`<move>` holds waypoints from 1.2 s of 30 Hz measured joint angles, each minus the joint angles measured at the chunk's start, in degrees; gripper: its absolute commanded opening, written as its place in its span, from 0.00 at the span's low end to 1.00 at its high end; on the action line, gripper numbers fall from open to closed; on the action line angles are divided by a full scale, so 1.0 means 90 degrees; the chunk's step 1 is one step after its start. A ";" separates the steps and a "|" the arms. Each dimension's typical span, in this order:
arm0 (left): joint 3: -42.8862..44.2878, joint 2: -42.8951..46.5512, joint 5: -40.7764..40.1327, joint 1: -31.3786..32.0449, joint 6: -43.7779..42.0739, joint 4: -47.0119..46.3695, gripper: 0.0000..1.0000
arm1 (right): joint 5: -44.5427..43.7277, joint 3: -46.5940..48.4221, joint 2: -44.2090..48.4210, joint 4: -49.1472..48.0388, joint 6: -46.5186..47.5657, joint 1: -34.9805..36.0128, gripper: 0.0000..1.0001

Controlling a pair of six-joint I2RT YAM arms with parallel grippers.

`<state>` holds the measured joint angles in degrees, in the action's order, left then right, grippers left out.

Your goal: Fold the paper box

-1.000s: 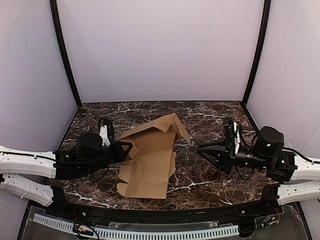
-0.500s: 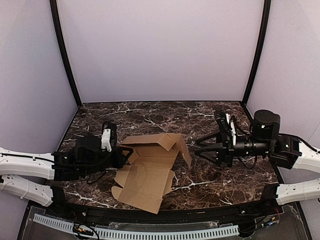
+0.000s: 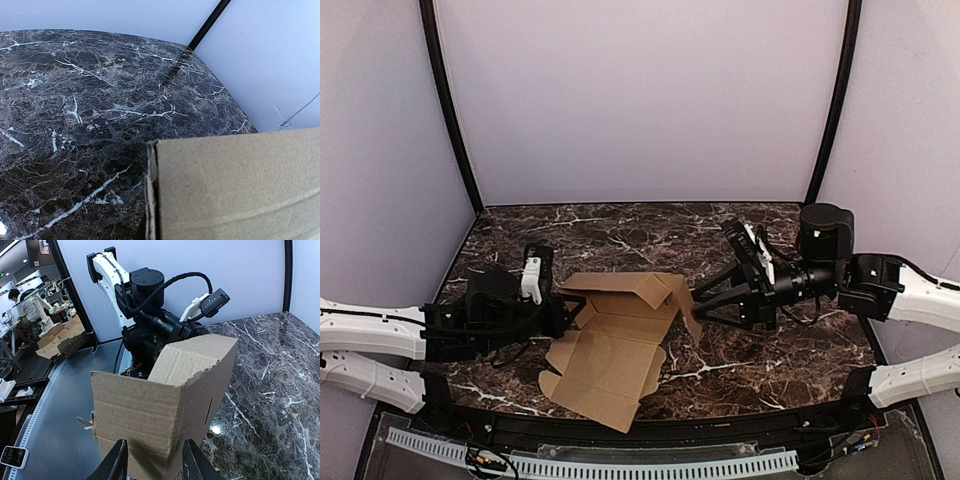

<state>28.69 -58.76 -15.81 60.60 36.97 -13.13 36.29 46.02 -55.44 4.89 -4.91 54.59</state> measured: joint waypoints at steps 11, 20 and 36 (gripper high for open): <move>0.0000 0.0012 -0.0223 -0.0015 -0.0034 0.0061 0.00 | -0.0231 0.0039 -0.0578 -0.0039 -0.0058 0.0104 0.27; 0.0032 -0.0163 -0.0527 -0.0080 0.0080 0.0393 0.00 | -0.1309 0.0138 -0.1013 -0.0153 -0.0029 0.0408 0.26; 0.0345 -0.0719 -0.1044 -0.0148 0.0546 0.0901 0.00 | -0.2936 0.0435 -0.2045 -0.0542 -0.0155 0.0775 0.27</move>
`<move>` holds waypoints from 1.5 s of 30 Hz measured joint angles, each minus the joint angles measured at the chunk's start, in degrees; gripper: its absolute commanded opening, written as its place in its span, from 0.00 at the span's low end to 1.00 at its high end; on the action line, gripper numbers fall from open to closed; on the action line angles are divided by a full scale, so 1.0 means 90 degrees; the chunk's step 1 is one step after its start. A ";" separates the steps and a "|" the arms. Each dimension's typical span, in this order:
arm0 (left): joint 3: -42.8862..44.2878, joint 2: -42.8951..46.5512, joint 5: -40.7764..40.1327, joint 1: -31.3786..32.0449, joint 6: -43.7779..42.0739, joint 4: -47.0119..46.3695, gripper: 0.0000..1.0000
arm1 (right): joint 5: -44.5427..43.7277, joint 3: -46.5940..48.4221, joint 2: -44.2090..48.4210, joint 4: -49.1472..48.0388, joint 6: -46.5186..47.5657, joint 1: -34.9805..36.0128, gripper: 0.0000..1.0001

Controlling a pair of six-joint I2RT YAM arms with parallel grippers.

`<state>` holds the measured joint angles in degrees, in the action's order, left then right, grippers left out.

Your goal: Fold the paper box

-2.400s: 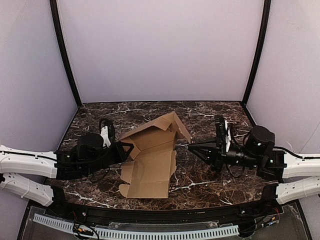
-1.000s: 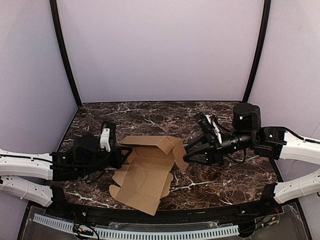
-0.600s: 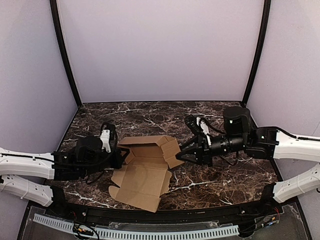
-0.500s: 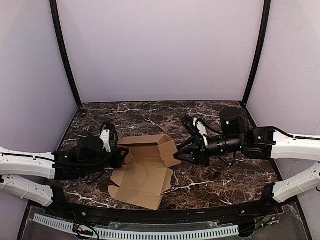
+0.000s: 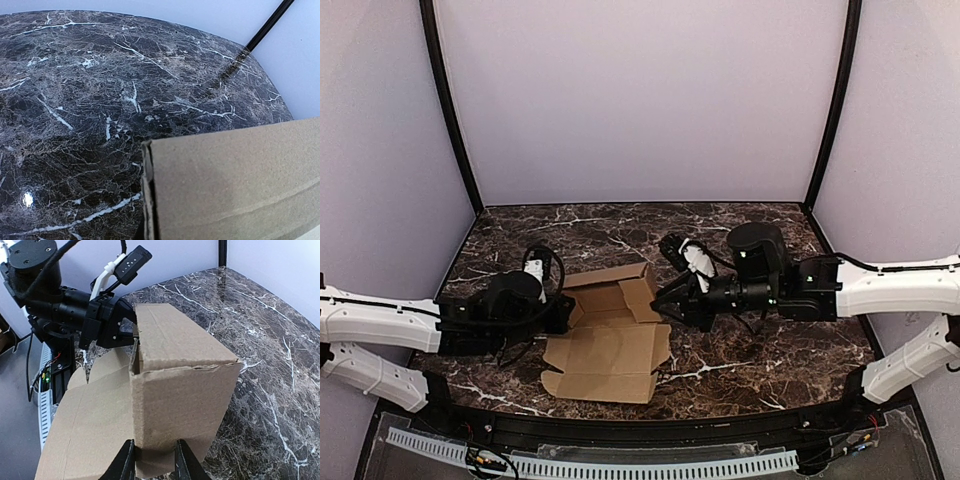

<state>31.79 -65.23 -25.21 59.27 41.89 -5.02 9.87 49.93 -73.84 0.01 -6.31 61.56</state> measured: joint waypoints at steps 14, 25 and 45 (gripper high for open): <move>0.0226 -0.0255 -0.0495 -0.0073 0.0367 0.0498 0.00 | -0.1831 0.0855 -0.1103 0.0019 -0.0267 0.0406 0.33; 0.0226 -0.0316 -0.0619 -0.0104 0.0542 0.0593 0.00 | -0.3123 0.1418 -0.1753 0.0189 -0.0362 0.0651 0.30; 0.0226 -0.0406 -0.0682 -0.0117 0.0804 0.0789 0.00 | -0.5051 0.2404 -0.2861 0.0690 -0.0464 0.0918 0.02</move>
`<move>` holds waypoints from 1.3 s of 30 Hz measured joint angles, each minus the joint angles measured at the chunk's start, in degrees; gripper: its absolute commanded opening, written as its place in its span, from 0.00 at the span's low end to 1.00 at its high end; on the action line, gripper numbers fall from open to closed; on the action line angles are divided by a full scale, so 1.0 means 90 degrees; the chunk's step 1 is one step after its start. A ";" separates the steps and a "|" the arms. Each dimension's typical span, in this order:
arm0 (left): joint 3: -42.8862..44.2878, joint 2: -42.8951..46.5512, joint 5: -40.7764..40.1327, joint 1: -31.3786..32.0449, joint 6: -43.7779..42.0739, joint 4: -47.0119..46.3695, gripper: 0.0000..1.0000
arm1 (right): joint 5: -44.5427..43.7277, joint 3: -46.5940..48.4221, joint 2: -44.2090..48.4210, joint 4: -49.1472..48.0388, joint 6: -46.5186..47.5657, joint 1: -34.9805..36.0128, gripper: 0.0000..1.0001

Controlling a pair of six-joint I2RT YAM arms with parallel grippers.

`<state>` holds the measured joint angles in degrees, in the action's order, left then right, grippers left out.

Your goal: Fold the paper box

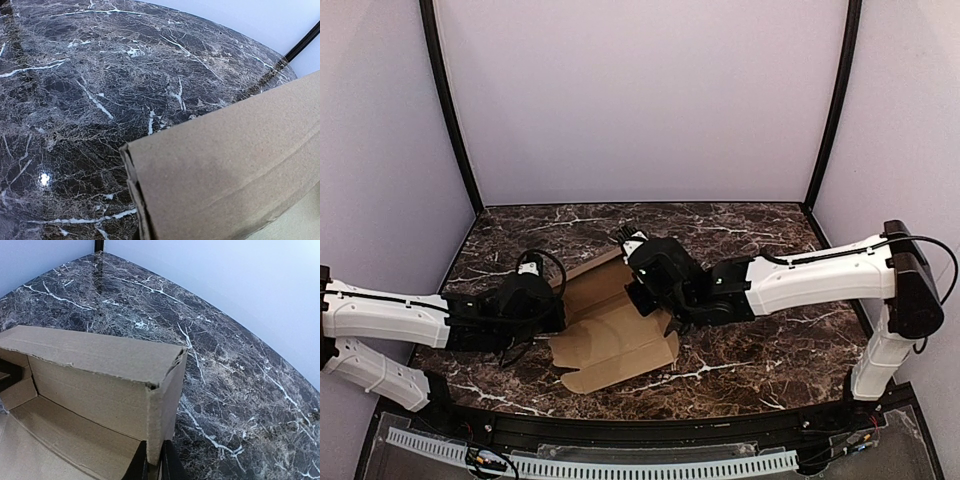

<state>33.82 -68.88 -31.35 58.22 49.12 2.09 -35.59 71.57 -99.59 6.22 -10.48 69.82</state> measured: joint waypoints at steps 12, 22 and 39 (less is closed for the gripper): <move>0.0000 -0.0041 0.0104 0.0005 0.0019 -0.0032 0.20 | -0.0408 0.0119 -0.0202 -0.0029 -0.0039 -0.0005 0.00; 0.0000 -0.0102 0.0658 0.0104 -0.0146 -0.0032 0.51 | -0.0593 0.0214 -0.0478 -0.0272 0.0138 -0.0007 0.00; -0.0061 0.1132 0.1542 0.0170 -0.0697 -0.0087 0.60 | 0.0257 -0.1061 -0.0216 -0.1719 0.0301 -0.0600 0.00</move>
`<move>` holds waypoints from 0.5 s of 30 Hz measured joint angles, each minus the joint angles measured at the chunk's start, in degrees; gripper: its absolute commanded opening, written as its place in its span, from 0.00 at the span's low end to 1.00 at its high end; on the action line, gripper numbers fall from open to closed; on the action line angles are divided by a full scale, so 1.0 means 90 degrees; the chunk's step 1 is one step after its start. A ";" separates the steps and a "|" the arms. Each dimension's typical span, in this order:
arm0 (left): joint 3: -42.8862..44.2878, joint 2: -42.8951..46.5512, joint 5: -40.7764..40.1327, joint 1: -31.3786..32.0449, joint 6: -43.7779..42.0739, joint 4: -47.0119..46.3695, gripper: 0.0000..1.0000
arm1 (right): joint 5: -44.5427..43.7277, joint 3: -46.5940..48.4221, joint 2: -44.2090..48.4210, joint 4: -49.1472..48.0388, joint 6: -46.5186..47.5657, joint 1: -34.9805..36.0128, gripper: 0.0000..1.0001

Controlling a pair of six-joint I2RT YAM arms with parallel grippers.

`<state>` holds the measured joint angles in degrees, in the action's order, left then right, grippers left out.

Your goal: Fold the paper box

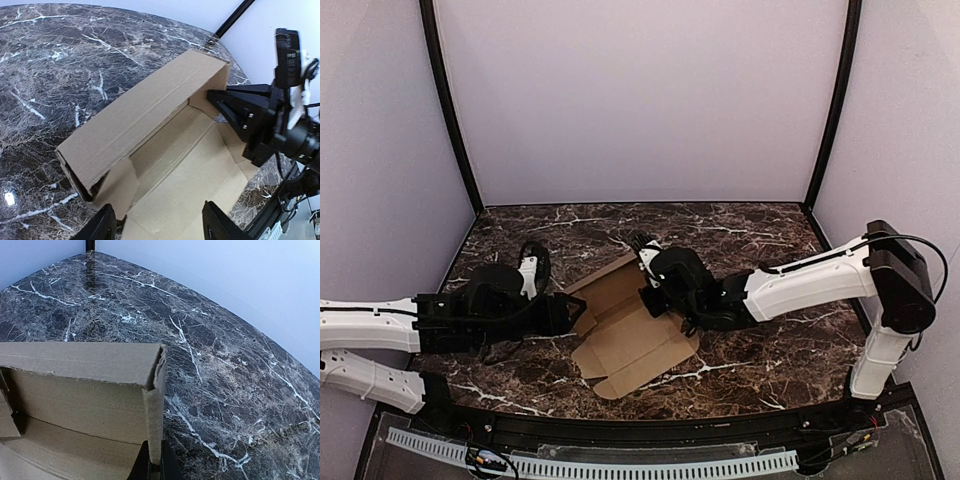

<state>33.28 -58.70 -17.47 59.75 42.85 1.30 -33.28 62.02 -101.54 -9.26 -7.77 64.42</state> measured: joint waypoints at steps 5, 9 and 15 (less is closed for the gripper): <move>0.0000 0.0447 0.0155 0.0019 -0.0282 0.0087 0.61 | 0.0576 -0.0651 0.0090 -0.0736 0.0228 -0.0168 0.00; 0.0061 0.0639 0.0080 0.0019 -0.0593 0.0401 0.61 | 0.1273 -0.1265 0.0228 -0.1557 0.0576 -0.0330 0.00; 0.0444 0.0508 -0.0044 -0.0015 -0.1214 0.0627 0.54 | 0.2346 -0.2040 0.0279 -0.3055 0.1049 -0.0508 0.00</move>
<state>37.28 -54.13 -17.87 59.61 31.92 6.94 -12.16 43.66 -99.02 -36.75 1.67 59.86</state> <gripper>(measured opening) 0.586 0.026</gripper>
